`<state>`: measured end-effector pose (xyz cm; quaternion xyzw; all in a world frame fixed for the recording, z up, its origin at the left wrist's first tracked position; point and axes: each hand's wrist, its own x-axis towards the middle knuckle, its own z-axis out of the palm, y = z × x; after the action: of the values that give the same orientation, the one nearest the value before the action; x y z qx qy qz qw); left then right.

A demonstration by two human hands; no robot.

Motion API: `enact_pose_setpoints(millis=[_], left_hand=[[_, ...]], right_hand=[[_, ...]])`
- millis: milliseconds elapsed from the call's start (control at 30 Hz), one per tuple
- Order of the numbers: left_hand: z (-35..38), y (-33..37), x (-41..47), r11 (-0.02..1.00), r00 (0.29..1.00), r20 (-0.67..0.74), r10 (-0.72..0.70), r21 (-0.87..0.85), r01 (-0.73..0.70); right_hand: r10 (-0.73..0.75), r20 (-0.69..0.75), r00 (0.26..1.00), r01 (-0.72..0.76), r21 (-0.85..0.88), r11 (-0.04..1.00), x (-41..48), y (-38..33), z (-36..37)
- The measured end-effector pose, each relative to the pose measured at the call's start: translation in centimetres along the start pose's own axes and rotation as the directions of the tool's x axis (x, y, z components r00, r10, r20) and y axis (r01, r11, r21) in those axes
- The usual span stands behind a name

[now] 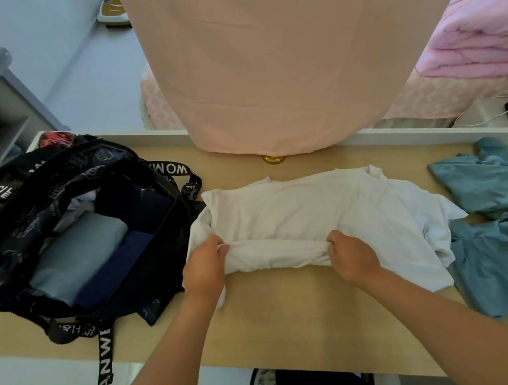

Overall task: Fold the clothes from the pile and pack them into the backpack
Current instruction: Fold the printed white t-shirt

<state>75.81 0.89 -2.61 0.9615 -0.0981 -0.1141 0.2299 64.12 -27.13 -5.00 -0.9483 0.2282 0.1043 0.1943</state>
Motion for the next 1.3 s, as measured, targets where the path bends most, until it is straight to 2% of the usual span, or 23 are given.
enact_pose_setpoints(millis=[67,167,267,333,367,433,533,633,667,733,767,800,867,933,967,1000,1067,1100,1133,1167,1233,1300], left_hand=[[-0.4,-0.8,-0.6,0.992,0.997,-0.042,-0.061,-0.111,0.056],[-0.7,-2.3,-1.9,0.989,0.994,-0.110,0.014,-0.141,-0.030],[-0.8,-3.7,-3.5,0.990,0.990,-0.128,0.056,-0.119,-0.071],[-0.6,-5.1,-5.0,0.995,0.991,-0.125,0.043,-0.084,-0.053],[-0.2,-5.8,-5.9,0.992,0.994,-0.106,0.000,-0.125,-0.014],[0.5,-6.4,-7.6,0.976,0.991,-0.060,-0.118,-0.193,0.105],[1.9,-5.7,-9.6,0.965,0.973,-0.002,-0.231,-0.125,0.229],[3.1,-4.4,-9.8,0.966,0.970,0.007,-0.242,-0.089,0.242],[3.2,-3.8,-9.5,0.953,0.966,0.011,-0.258,-0.163,0.256],[2.8,-2.6,-9.1,0.848,0.935,0.028,-0.355,-0.411,0.334],[2.3,-2.4,-8.9,0.806,0.914,0.015,-0.406,-0.466,0.366],[1.6,-2.3,-8.8,0.820,0.898,-0.048,-0.438,-0.431,0.377],[0.5,-2.6,-8.8,0.909,0.881,-0.244,-0.406,-0.206,0.362],[0.1,-1.9,-8.8,0.964,0.888,-0.375,-0.264,-0.069,0.258],[0.2,-1.1,-8.6,0.989,0.905,-0.401,-0.141,-0.025,0.144],[0.6,0.0,-8.3,1.000,0.924,-0.383,0.009,0.012,-0.004],[1.7,2.9,-7.4,0.946,0.921,-0.225,0.318,0.009,-0.325],[2.7,4.1,-7.0,0.900,0.896,-0.096,0.434,0.000,-0.436],[3.8,5.2,-6.7,0.866,0.864,0.057,0.500,-0.012,-0.500],[4.8,6.2,-6.5,0.859,0.837,0.218,0.502,-0.011,-0.512],[6.5,7.5,-6.2,0.867,0.796,0.463,0.389,0.109,-0.487],[7.0,8.7,-5.9,0.822,0.826,0.492,0.277,0.324,-0.468]], right_hand=[[-0.010,-0.009,1.000,0.009,-0.048,0.999,0.0,0.1,0.1],[-0.042,-0.038,0.998,0.042,0.010,0.999,-0.4,0.1,0.2],[-0.245,-0.061,0.968,0.250,0.121,0.961,-1.7,0.1,0.7],[-0.396,0.035,0.918,0.389,0.122,0.913,-3.0,0.5,1.4],[-0.432,0.121,0.894,0.421,0.106,0.901,-3.6,0.6,1.7],[-0.444,0.250,0.860,0.445,0.056,0.894,-4.6,0.7,2.3],[-0.441,0.248,0.863,0.453,0.010,0.891,-5.8,0.5,2.8],[-0.433,0.252,0.865,0.456,-0.034,0.890,-6.9,0.4,3.4],[-0.416,0.251,0.874,0.439,-0.038,0.898,-7.0,0.3,3.6],[-0.367,0.256,0.894,0.382,-0.010,0.924,-7.3,0.3,3.9],[-0.355,0.264,0.897,0.361,0.025,0.932,-7.3,0.3,3.8],[-0.352,0.279,0.893,0.346,0.072,0.935,-7.4,0.4,3.6],[-0.344,0.320,0.883,0.294,0.195,0.936,-7.7,0.5,3.1],[-0.301,0.270,0.914,0.214,0.308,0.927,-7.8,1.1,2.3],[-0.261,0.191,0.946,0.190,0.327,0.926,-7.7,1.7,2.0],[-0.214,0.075,0.974,0.182,0.300,0.936,-7.3,2.5,1.8],[-0.097,-0.113,0.989,0.115,0.160,0.980,-6.6,4.7,1.0],[-0.013,-0.126,0.992,0.024,0.088,0.996,-6.5,5.8,0.3],[0.080,-0.081,0.994,-0.079,0.008,0.997,-6.5,7.1,-0.3],[0.153,0.000,0.988,-0.152,-0.075,0.986,-6.7,8.4,-1.0],[0.221,0.161,0.962,-0.195,-0.166,0.967,-7.7,10.8,-1.7],[0.196,0.160,0.967,-0.175,-0.140,0.975,-9.0,12.0,-1.9]])
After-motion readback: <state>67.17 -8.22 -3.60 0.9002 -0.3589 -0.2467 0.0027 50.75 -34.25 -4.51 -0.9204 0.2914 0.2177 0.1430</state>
